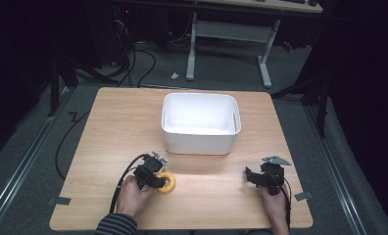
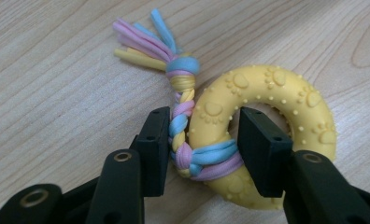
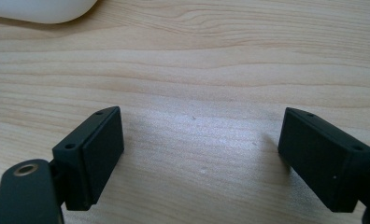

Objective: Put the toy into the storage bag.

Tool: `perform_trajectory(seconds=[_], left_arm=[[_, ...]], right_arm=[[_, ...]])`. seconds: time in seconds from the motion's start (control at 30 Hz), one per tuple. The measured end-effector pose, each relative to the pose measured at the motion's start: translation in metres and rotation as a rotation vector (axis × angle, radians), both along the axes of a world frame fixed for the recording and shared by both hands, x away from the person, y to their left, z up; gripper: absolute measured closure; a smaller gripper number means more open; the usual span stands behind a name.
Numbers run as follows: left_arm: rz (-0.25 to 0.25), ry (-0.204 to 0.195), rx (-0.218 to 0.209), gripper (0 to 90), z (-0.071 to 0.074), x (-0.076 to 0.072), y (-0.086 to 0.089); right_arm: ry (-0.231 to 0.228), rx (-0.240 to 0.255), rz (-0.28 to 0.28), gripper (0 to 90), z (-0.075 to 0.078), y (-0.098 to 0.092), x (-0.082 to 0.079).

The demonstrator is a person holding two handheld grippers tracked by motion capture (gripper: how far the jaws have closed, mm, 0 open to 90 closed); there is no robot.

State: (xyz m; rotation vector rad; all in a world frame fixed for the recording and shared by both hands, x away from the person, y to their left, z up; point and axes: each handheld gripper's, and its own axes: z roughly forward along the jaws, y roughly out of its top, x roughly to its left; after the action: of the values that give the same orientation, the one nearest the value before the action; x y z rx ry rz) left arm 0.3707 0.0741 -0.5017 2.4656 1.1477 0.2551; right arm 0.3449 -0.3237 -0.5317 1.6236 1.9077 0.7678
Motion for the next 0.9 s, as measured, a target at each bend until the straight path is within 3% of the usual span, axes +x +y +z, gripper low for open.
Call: perform_trajectory(seconds=[0.4, 0.73, 0.9], left_arm=[[0.014, 0.016, -0.035, 60.1, 0.0, 0.0, 0.006], [0.057, 0.009, -0.088, 60.2, 0.007, 0.0, 0.018], [0.105, 0.014, -0.121, 60.2, 0.015, -0.001, 0.03]], right_arm=[[0.001, 0.003, -0.002, 14.2, 0.0, 0.0, 0.0], [0.001, 0.003, -0.001, 14.2, 0.0, 0.0, 0.0], [0.0, 0.002, 0.001, 14.2, 0.0, 0.0, 0.0]])
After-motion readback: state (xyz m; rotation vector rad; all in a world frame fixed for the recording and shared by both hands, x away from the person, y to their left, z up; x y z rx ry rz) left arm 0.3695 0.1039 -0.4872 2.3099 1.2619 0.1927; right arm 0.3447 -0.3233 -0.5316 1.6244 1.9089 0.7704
